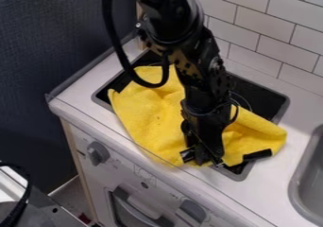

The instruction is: Fold and put the cloth on the left burner

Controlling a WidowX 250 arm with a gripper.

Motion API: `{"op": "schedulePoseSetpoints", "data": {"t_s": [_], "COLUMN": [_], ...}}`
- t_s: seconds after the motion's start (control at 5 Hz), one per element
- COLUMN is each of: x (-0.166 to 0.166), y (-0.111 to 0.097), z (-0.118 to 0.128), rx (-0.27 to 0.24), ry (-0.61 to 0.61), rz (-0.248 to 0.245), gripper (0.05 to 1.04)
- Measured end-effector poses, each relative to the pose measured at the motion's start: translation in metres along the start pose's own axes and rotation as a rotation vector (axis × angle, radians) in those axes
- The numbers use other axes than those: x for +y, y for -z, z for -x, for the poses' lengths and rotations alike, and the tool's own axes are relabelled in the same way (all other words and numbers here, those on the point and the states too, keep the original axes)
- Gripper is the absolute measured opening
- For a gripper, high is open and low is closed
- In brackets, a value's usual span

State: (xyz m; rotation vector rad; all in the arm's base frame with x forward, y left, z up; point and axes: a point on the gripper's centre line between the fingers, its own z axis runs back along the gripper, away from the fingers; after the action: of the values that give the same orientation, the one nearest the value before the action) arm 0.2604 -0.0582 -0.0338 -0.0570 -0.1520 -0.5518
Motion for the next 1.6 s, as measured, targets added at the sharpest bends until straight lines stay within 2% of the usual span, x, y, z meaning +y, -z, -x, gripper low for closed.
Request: {"op": "schedulePoseSetpoints", "data": {"t_s": [0.2, 0.4, 0.6, 1.0, 1.4, 1.6], "x": [0.001, 0.000, -0.005, -0.021, -0.002, 0.005], "y": [0.000, -0.004, -0.016, -0.056, -0.088, -0.110], "z": [0.003, 0.005, 0.011, 0.005, -0.018, -0.029], "rx": [0.018, 0.041, 0.109, 0.108, 0.129, 0.125], "ry": [0.017, 0.032, 0.028, 0.055, 0.143, 0.172], "rz": [-0.004, 0.003, 0.039, 0.172, 0.185, 0.162], "gripper": [0.185, 0.091, 0.072, 0.067, 0.067, 0.067]}}
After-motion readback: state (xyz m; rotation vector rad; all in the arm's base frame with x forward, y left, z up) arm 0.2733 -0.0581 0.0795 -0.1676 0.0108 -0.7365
